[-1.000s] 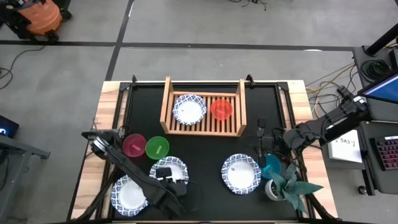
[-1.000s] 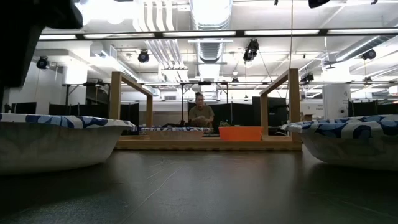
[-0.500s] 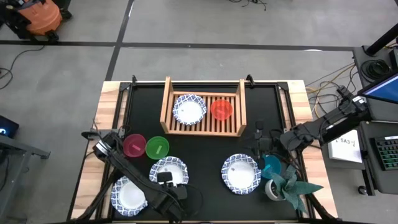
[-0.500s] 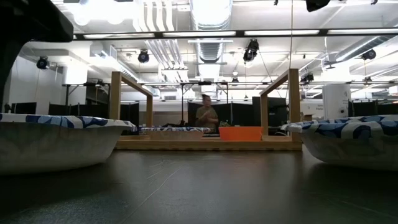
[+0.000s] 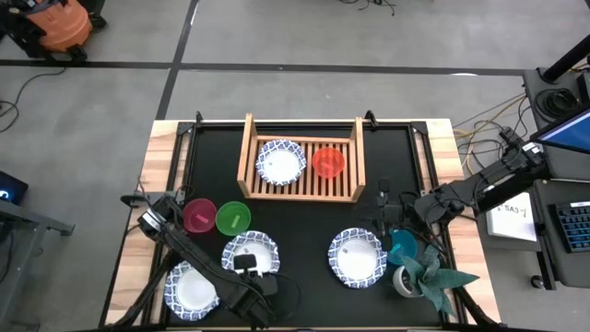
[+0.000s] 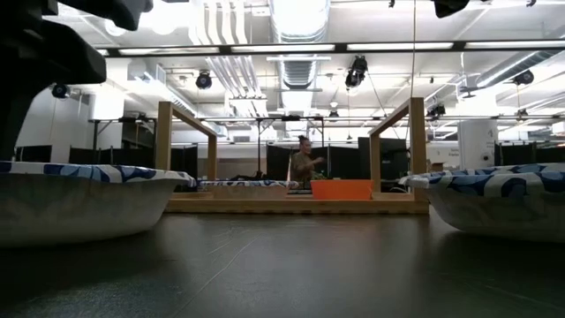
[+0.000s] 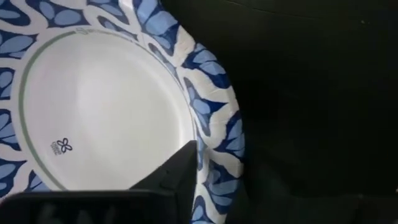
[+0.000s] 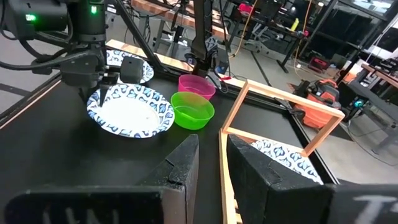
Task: Place and stack bowls onto a shelf
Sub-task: Stack the large white bowl on top of the large white bowl on the shelf
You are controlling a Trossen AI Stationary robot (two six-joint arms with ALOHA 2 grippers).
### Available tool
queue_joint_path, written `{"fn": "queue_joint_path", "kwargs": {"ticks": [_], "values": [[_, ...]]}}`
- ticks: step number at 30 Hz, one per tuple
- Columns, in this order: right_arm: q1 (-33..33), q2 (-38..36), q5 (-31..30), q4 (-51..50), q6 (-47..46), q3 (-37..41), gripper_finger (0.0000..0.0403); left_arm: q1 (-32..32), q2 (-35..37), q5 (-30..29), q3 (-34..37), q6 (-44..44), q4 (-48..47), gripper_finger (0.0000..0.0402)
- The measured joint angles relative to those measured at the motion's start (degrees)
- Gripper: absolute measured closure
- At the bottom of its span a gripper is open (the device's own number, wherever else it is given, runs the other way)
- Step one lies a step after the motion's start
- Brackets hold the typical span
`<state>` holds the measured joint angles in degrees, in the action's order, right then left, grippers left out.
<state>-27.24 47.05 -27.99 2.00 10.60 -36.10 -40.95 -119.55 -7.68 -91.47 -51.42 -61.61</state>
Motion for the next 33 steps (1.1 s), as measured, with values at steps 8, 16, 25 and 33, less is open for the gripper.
{"fn": "queue_joint_path", "kwargs": {"ticks": [8,16,25,33], "values": [[0.00,0.00,0.00,-0.23,-0.90,0.00,0.0332,0.00,0.37,1.76,-3.94,5.70,-3.64,0.0388],[0.00,-0.04,0.15,-1.55,-0.46,0.00,0.0335,1.32,0.46,-9.23,-17.74,21.25,-10.85,0.0399],[0.00,-2.42,0.41,-1.70,2.43,0.00,0.0335,11.59,0.55,-22.89,-25.15,41.71,-20.01,0.0401],[-0.02,-2.69,3.08,-2.23,3.58,0.00,0.0335,25.29,0.55,-25.88,-22.44,49.40,-21.07,0.0401]]}}
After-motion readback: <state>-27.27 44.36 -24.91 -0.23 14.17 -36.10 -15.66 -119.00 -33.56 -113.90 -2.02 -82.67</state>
